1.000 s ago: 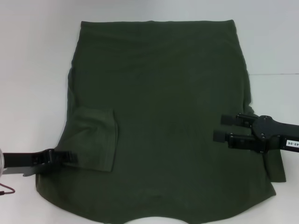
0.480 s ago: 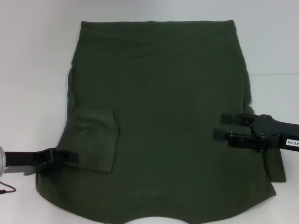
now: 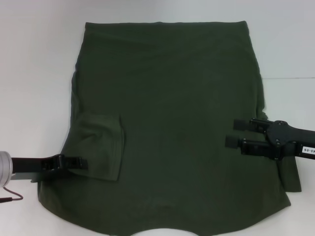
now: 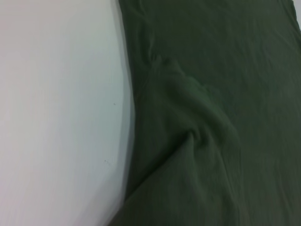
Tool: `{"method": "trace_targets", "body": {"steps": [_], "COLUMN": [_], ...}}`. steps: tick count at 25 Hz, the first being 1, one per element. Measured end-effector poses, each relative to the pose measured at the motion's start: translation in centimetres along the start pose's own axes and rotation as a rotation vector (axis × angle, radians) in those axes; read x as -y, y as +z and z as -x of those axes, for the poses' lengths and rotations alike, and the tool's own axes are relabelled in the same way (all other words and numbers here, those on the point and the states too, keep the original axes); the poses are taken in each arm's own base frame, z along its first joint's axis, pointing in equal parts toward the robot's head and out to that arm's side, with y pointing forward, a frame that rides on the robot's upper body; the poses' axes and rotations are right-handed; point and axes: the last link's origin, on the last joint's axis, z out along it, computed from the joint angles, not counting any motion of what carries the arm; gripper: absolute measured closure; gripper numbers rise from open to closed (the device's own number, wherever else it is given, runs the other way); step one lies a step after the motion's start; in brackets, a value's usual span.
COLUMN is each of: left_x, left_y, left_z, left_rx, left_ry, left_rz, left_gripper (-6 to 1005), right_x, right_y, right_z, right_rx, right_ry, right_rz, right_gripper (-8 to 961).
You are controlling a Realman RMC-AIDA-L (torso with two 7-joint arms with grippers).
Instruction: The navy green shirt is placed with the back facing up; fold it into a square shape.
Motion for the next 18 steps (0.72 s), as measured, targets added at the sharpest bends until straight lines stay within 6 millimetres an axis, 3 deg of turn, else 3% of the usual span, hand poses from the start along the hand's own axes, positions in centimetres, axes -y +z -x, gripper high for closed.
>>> {"method": "trace_targets", "body": {"steps": [13, 18], "left_x": [0.22, 0.24], "left_y": [0.08, 0.28], "left_z": [-0.28, -0.44], "left_rx": [-0.017, -0.024], "left_ry": [0.043, 0.055], "left_rz": [-0.021, -0.038], "left_gripper": [466, 670], "right_x": [-0.01, -0.02], "right_y": [0.07, 0.07], "right_z": [0.07, 0.05], "right_rx": [0.000, 0.002], "right_ry": [-0.002, 0.000], "right_rz": [0.002, 0.002], "right_gripper": [86, 86]}}
